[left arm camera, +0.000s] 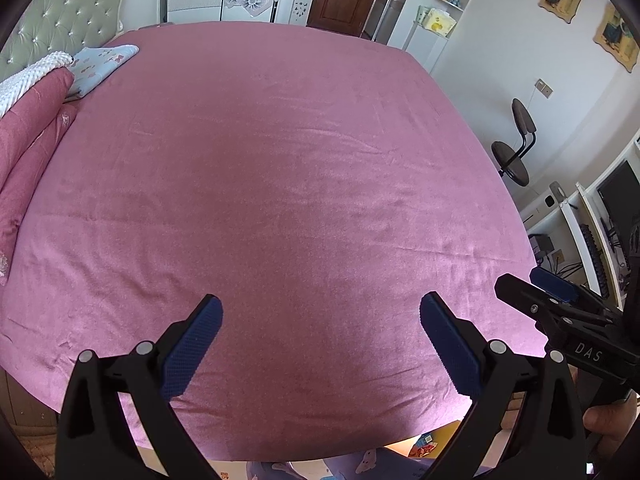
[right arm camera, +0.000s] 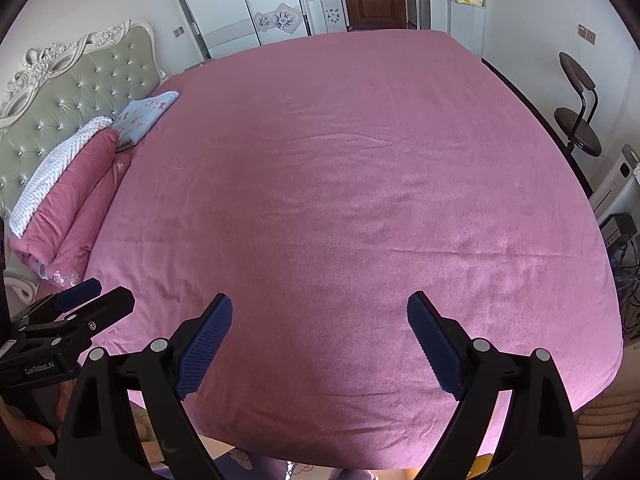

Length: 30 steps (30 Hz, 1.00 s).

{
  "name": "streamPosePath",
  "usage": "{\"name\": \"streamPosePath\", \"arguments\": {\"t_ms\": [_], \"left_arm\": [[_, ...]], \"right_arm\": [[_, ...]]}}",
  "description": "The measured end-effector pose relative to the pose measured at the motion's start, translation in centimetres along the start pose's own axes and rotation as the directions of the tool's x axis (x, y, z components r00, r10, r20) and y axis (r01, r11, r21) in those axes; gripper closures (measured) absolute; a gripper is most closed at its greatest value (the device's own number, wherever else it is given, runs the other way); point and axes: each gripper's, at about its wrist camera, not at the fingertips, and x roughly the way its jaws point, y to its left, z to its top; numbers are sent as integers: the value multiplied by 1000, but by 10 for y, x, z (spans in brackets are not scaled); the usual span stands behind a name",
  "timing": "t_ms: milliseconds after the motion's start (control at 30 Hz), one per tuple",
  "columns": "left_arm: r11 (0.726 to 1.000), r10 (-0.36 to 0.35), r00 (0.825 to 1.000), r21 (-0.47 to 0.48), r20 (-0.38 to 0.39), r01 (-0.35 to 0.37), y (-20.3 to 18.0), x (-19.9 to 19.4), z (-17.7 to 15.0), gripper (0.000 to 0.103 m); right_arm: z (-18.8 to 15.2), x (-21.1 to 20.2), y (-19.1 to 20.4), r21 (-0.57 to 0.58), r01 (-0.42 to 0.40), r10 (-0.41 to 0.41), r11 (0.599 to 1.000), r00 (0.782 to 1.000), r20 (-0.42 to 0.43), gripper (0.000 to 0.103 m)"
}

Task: Collect trash

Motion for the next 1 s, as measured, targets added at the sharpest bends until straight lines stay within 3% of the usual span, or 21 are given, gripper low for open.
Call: {"name": "streamPosePath", "arguments": {"t_ms": [133,467,800,1000], "left_arm": [[1000,-12,1000,-13,13,12,0,-4,1,4],[998,62,996,20,68,-64,-9,-16,2,4],[1000,31,996,-9,84,-30,-7,-22,5,5],[997,69,993,-23,96,-67,-6,-25,8,5]], "right_arm": [[-1,2,-2,0,-9,9,1000,1000,-12,17],[0,-2,-2,-15,-15,15,1000,1000,0,17],[-1,-4,-4,-17,-26,26,1000,1000,4,17],[-2,-3,-6,-3,-28,28,1000,1000,-2,17]]}}
